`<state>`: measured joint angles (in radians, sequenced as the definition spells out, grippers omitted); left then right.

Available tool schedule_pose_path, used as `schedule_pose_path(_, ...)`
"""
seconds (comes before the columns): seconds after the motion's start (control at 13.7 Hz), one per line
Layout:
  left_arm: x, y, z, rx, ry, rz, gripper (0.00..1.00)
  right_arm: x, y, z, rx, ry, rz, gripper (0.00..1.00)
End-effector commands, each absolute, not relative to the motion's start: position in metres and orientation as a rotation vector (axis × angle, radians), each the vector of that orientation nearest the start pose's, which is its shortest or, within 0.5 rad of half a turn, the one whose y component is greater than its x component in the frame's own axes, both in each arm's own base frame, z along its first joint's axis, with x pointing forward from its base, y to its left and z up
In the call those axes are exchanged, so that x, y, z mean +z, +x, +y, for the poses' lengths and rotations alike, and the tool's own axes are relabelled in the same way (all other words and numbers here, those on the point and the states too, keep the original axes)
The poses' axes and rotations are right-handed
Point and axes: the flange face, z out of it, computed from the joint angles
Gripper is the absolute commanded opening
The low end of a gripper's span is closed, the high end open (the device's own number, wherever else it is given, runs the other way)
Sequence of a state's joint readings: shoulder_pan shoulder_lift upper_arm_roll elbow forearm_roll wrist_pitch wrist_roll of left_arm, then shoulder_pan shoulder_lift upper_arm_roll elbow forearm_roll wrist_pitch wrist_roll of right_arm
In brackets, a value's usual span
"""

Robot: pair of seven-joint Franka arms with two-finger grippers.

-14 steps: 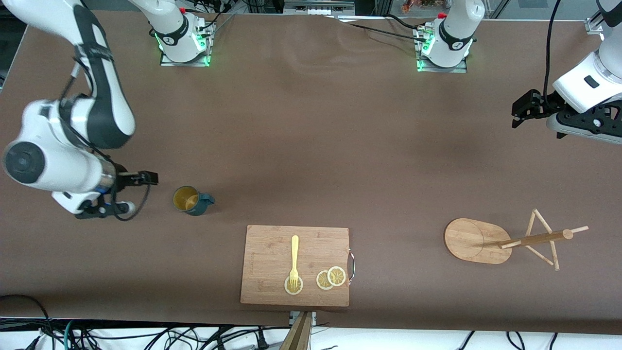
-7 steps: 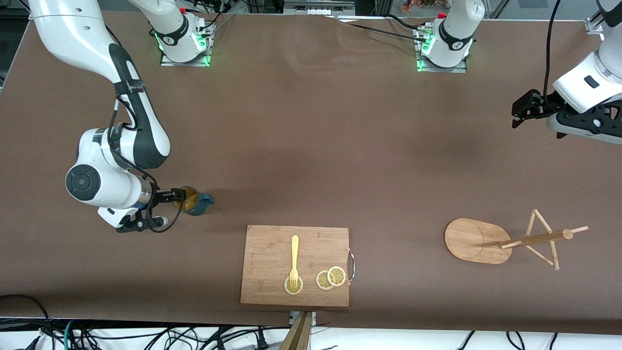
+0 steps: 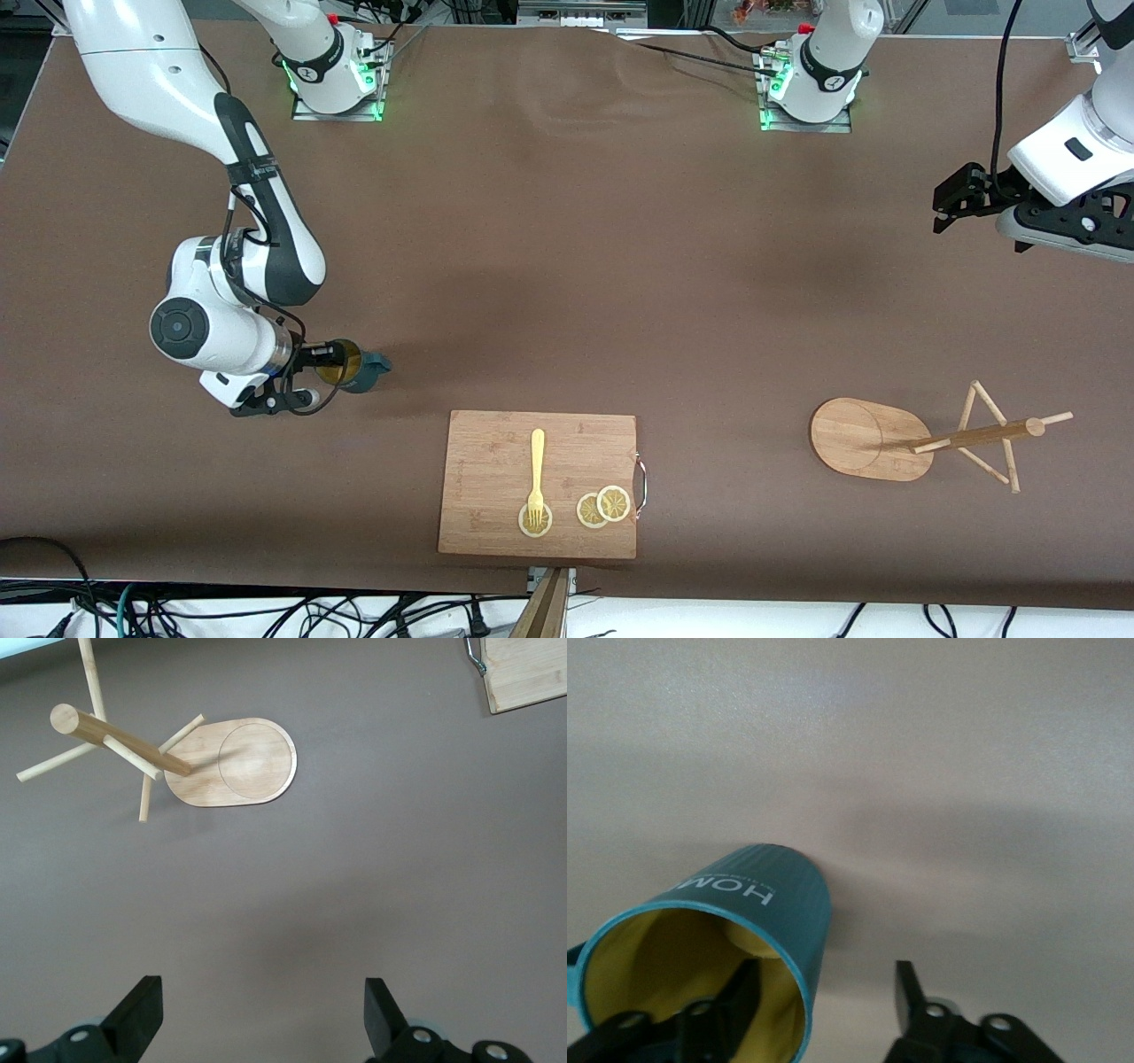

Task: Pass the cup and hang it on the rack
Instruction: 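Close the right gripper on the teal mug's rim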

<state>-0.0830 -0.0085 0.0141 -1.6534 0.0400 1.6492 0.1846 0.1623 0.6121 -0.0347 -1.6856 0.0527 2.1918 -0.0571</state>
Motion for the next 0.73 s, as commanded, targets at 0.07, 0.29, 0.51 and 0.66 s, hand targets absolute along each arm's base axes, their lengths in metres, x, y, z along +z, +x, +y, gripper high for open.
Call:
schedule_pose_path(0.07, 0.601, 0.552, -0.031, -0.002, -3.063, 0.426, 1.0, 0.24, 0.658, 0.092, 0.144, -3.096, -0.236, 0.14)
schedule_pose_path(0.29, 0.601, 0.552, -0.031, -0.002, -3.063, 0.426, 1.0, 0.243, 0.658, 0.103, 0.145, -3.088, -0.259, 0.0)
schedule_pose_path(0.51, 0.601, 0.552, -0.031, -0.002, -3.063, 0.426, 1.0, 0.254, 0.659, 0.134, 0.119, -3.085, -0.194, 0.0)
schedule_pose_path(0.66, 0.601, 0.552, -0.031, -0.002, -3.064, 0.424, 1.0, 0.268, 0.659, 0.17, 0.09, -3.086, -0.13, 0.0)
